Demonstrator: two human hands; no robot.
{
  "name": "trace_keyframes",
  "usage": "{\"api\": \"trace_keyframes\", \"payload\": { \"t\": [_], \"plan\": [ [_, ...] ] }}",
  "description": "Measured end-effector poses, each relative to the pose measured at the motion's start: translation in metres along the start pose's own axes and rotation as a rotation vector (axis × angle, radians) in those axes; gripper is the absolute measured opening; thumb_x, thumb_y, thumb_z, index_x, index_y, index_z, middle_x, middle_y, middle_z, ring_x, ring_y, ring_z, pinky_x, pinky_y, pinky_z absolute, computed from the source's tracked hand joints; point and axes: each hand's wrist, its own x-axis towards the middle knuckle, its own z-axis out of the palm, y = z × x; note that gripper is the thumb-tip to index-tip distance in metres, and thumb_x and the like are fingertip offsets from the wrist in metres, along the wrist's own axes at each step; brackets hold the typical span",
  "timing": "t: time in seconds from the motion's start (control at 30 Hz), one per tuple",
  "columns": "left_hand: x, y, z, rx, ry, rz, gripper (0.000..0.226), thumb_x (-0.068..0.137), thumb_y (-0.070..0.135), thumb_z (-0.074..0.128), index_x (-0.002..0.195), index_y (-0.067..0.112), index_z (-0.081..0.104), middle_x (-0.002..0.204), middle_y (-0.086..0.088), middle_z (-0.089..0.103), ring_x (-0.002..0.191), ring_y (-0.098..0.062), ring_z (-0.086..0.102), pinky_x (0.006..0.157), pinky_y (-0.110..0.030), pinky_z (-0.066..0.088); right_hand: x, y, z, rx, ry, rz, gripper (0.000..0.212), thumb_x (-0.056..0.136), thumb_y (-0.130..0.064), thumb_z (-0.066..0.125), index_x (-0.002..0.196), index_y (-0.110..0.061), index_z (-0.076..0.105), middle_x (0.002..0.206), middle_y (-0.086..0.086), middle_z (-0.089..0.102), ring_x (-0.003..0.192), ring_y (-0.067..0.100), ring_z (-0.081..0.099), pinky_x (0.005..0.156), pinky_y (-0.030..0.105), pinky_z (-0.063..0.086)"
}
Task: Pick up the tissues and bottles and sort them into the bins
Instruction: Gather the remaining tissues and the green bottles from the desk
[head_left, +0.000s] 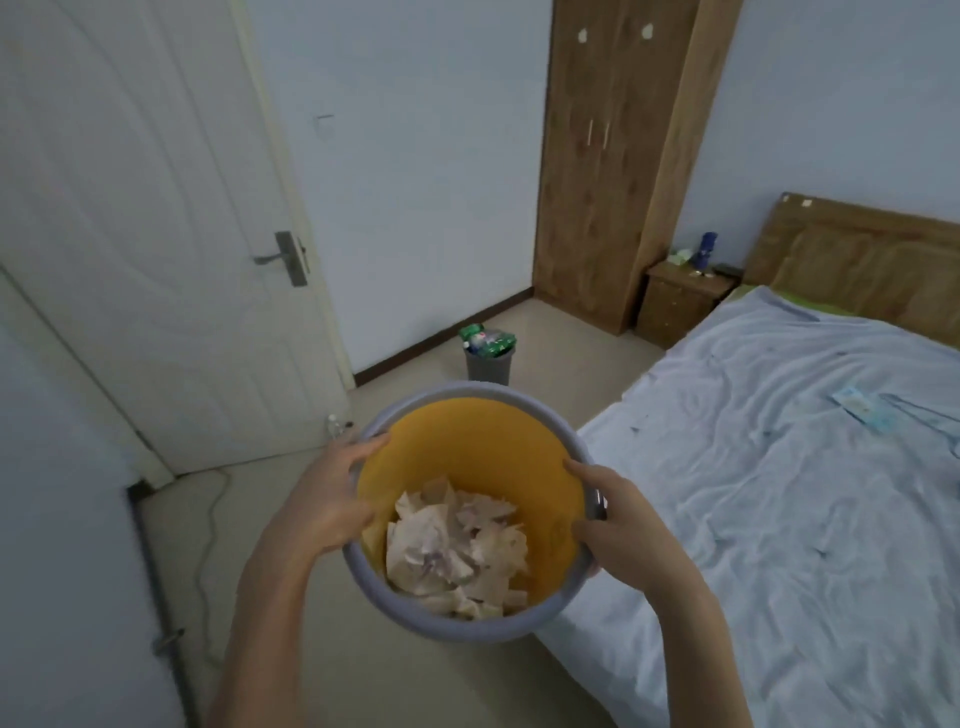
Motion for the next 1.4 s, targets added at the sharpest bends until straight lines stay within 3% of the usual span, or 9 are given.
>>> {"api": "trace_keyframes", "payload": {
  "t": [0.1,0.37,0.53,0.67,0.83,1.0,1.07,1.23,1.4],
  "plan": [
    [0.028,-0.036,-0.012,-0.061,0.009,-0.097,0.098,0.074,-0.01,0.075,0.154,0.04,0.048,0.148,0.005,0.048,0.127,-0.018,0.055,0.073,-0.018,0.045,0.051,-0.02,0.022,-0.045,-0.076,-0.022,0.069,0.099,-0.005,0.056,0.159,-0.033,0.036,0.144,-0.006,0.041,0.134,0.024,0.048,0.11,0.044,0.05],
    [0.146,-0.085,-0.042,-0.109,0.028,-0.207,0.1,0.072,-0.006,0.08,0.154,0.041,0.047,0.147,0.004,0.05,0.126,-0.019,0.056,0.096,-0.036,0.054,0.21,-0.055,0.058,-0.056,-0.203,-0.012,0.075,0.093,-0.002,0.055,0.158,-0.035,0.04,0.138,-0.003,0.049,0.122,0.024,0.056,0.09,0.036,0.057],
    [0.269,-0.082,-0.089,-0.09,0.059,-0.161,0.099,0.074,-0.001,0.085,0.154,0.041,0.045,0.139,0.005,0.05,0.127,-0.021,0.056,0.105,-0.042,0.052,0.343,-0.096,0.05,-0.028,-0.227,-0.062,0.079,0.092,-0.001,0.056,0.159,-0.038,0.037,0.16,-0.003,0.039,0.138,0.026,0.05,0.102,0.046,0.056],
    [0.369,-0.065,-0.13,-0.08,0.122,-0.077,0.087,0.083,0.01,0.085,0.156,0.035,0.046,0.144,0.004,0.049,0.131,-0.019,0.053,0.107,-0.04,0.049,0.431,-0.136,0.038,-0.04,-0.126,-0.141,0.073,0.097,-0.003,0.052,0.161,-0.032,0.035,0.159,-0.006,0.036,0.136,0.02,0.046,0.095,0.034,0.051],
    [0.468,-0.065,-0.137,-0.087,0.084,-0.06,0.088,0.085,0.004,0.081,0.156,0.041,0.045,0.144,0.007,0.046,0.131,-0.021,0.051,0.103,-0.045,0.052,0.515,-0.151,0.037,-0.068,-0.034,-0.152,0.062,0.102,-0.013,0.052,0.16,-0.028,0.037,0.144,-0.002,0.043,0.104,0.01,0.048,0.081,0.024,0.043],
    [0.58,-0.07,-0.136,-0.027,-0.038,-0.047,0.098,0.078,-0.011,0.074,0.155,0.041,0.045,0.143,0.006,0.045,0.129,-0.022,0.051,0.088,-0.034,0.051,0.597,-0.154,0.033,-0.085,-0.047,-0.032,0.067,0.099,-0.008,0.051,0.162,-0.027,0.036,0.152,-0.003,0.042,0.125,0.016,0.046,0.094,0.027,0.039],
    [0.633,-0.065,-0.136,-0.036,-0.083,-0.042,0.097,0.079,-0.013,0.072,0.155,0.041,0.045,0.143,0.008,0.045,0.126,-0.022,0.053,0.085,-0.034,0.052,0.633,-0.156,0.03,-0.065,-0.008,0.013,0.068,0.097,-0.004,0.051,0.159,-0.03,0.038,0.148,-0.003,0.046,0.116,0.015,0.047,0.093,0.029,0.042],
    [0.785,-0.039,-0.142,-0.02,-0.167,0.111,0.096,0.081,-0.013,0.074,0.158,0.035,0.043,0.145,0.003,0.047,0.13,-0.022,0.051,0.103,-0.041,0.051,0.733,-0.165,0.024,-0.003,0.173,0.12,0.07,0.097,-0.004,0.053,0.16,-0.032,0.039,0.157,-0.007,0.041,0.135,0.017,0.048,0.091,0.027,0.045],
    [0.898,-0.004,-0.152,-0.028,-0.245,0.227,0.095,0.082,-0.014,0.072,0.158,0.036,0.042,0.138,0.004,0.048,0.124,-0.018,0.053,0.099,-0.032,0.048,0.805,-0.186,0.007,0.042,0.314,0.209,0.068,0.098,-0.005,0.053,0.159,-0.033,0.04,0.154,-0.005,0.042,0.128,0.016,0.051,0.093,0.032,0.05]
  ]
}}
